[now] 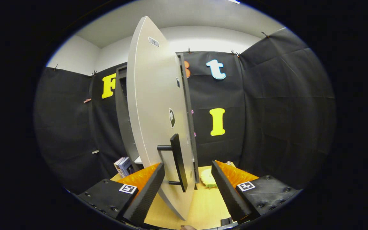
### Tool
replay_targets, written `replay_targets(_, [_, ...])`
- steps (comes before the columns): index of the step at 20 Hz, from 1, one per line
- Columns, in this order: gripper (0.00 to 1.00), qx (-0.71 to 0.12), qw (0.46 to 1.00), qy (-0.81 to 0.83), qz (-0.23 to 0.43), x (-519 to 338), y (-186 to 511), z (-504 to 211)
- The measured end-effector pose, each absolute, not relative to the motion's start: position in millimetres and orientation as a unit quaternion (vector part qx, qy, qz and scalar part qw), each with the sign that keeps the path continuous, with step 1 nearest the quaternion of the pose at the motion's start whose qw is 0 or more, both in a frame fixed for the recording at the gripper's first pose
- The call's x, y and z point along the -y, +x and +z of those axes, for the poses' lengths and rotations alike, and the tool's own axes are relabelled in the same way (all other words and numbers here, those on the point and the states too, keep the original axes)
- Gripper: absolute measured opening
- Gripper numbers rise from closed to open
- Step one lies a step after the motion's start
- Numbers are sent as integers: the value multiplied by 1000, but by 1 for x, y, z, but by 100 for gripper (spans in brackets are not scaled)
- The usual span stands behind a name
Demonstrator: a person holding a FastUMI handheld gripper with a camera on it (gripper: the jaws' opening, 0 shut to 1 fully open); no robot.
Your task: Open the shoe cabinet door, grab the shoes and put them into the shoe cabinet, then close the shoe cabinet door.
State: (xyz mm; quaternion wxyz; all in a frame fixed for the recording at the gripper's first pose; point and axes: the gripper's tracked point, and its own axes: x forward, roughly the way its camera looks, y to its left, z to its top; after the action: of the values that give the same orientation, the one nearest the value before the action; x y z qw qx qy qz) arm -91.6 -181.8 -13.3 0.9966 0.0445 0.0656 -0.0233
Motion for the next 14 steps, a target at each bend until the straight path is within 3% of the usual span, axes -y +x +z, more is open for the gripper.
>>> replay_targets(14, [98,-61,996,43,44,42,-29,-24])
